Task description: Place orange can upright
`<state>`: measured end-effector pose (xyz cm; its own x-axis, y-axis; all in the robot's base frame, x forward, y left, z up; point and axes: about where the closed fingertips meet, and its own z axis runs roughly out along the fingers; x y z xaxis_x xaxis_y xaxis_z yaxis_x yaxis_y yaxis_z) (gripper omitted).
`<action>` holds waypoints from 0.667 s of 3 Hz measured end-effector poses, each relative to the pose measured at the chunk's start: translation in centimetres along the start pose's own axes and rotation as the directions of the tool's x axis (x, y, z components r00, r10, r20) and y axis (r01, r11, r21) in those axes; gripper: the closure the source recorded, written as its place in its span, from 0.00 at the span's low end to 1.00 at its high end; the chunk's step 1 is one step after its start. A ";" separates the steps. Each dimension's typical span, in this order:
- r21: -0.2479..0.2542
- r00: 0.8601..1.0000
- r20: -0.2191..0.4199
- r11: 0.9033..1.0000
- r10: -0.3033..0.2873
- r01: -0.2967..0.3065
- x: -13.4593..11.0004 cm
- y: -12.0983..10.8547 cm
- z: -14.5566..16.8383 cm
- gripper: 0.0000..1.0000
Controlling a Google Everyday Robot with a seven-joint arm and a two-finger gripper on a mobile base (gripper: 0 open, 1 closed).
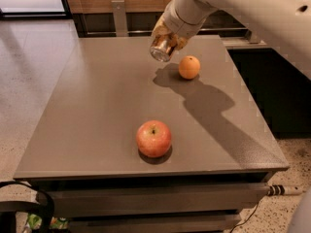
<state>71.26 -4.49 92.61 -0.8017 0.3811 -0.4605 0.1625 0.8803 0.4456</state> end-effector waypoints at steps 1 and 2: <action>-0.115 0.979 0.143 0.981 -0.142 0.159 -2.3 1.8 -3.3 1.00; -0.222 0.938 0.262 0.931 -0.229 0.289 -3.8 4.5 -5.8 1.00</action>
Offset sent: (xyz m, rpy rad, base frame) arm -0.0035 0.0290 0.1318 -0.0915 -0.6860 0.5214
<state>71.65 -3.61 100.83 -0.6382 0.2297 -0.7348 -0.2083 0.8674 0.4520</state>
